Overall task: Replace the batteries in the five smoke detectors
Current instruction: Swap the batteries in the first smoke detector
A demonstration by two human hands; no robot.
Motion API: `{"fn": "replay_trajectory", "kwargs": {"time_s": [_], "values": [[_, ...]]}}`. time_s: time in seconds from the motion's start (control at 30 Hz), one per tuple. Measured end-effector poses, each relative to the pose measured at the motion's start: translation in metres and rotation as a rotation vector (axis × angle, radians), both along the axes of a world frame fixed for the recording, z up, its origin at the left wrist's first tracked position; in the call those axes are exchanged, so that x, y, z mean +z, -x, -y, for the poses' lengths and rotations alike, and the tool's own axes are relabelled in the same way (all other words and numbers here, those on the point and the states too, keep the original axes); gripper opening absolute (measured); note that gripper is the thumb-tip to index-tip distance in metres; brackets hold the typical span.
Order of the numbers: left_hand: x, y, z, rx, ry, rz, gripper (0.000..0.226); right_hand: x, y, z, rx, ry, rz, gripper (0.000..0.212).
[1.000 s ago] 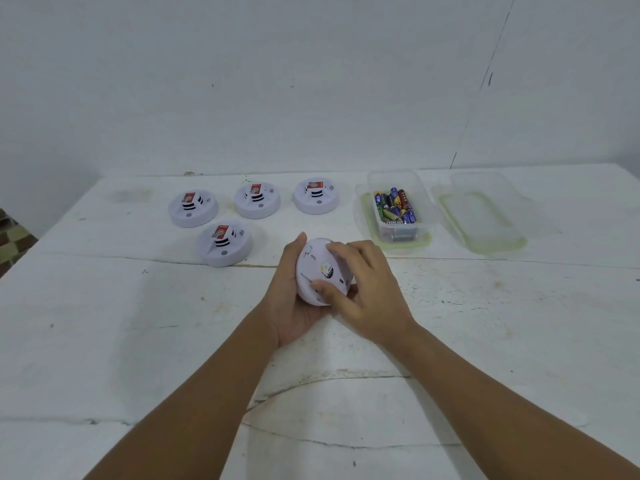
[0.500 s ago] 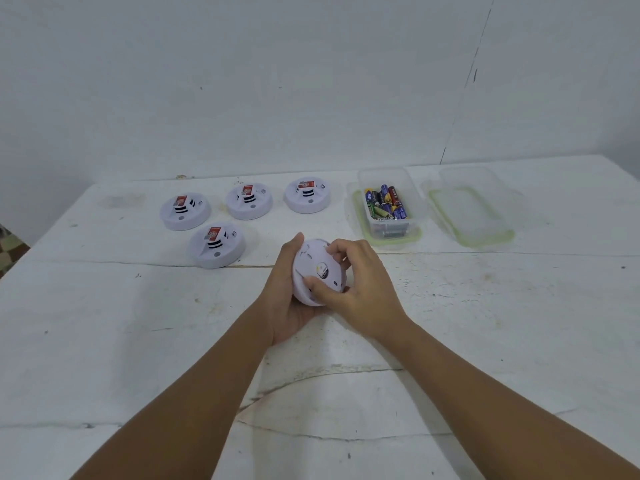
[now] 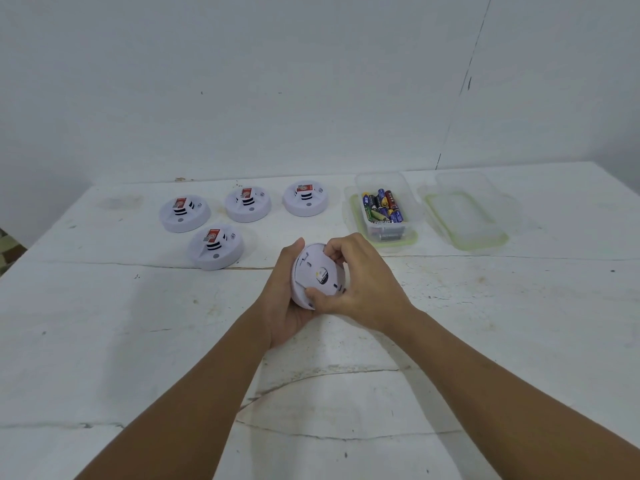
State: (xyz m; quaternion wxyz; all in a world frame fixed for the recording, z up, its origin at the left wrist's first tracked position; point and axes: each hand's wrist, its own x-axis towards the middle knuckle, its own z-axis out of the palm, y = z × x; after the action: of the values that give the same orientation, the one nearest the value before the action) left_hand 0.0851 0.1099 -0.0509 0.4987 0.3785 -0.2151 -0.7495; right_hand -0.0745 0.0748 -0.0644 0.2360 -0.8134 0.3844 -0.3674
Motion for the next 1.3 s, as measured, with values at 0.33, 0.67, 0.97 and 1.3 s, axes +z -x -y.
{"fn": "replay_trajectory", "kwargs": {"time_s": [0.33, 0.67, 0.97, 1.3], "values": [[0.003, 0.0, -0.002, 0.021, -0.017, -0.032, 0.059, 0.004, -0.006, -0.003, -0.01, 0.076, -0.01, 0.065], [0.001, -0.003, 0.0, 0.053, 0.016, -0.087, 0.062, 0.017, -0.008, -0.01, -0.134, 0.027, 0.24, 0.065], [0.0, -0.041, 0.01, 0.446, 0.063, -0.195, 0.048, -0.022, 0.013, -0.007, -0.321, -0.141, -0.111, 0.043], [0.0, -0.031, 0.014, 0.157, 0.017, -0.186, 0.062, -0.009, -0.022, -0.01, -0.266, 0.011, 0.113, 0.036]]}}
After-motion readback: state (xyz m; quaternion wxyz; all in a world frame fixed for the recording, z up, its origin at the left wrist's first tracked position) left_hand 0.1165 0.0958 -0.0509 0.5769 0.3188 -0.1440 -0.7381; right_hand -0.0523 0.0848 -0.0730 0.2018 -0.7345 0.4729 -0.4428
